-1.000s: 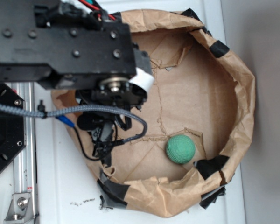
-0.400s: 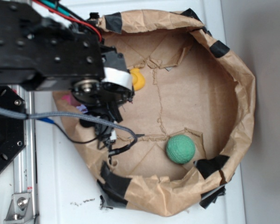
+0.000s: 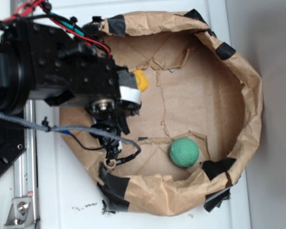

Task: Grab the white paper.

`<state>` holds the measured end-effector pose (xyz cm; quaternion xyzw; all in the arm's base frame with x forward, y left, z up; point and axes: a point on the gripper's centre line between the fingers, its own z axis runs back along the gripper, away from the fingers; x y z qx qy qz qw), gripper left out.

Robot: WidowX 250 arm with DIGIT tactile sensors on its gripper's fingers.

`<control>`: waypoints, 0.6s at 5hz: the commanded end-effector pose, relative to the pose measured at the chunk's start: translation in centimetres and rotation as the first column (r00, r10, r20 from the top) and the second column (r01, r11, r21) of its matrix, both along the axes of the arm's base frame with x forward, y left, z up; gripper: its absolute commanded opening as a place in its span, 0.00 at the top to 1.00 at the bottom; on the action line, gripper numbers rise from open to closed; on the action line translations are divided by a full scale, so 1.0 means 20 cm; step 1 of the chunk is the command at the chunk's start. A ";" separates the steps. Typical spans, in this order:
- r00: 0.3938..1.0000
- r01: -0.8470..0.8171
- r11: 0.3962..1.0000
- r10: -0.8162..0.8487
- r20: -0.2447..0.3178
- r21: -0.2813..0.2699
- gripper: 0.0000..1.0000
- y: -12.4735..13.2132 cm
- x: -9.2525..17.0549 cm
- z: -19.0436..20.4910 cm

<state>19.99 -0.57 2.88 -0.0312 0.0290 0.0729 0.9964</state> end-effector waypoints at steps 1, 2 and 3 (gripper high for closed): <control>0.999 0.029 1.000 -0.029 0.015 -0.001 1.00 -0.03 -0.01 0.00; 0.999 0.044 0.999 -0.044 0.030 -0.008 1.00 -0.04 0.00 0.03; 0.996 0.074 0.997 -0.073 0.049 -0.018 1.00 -0.02 0.02 0.15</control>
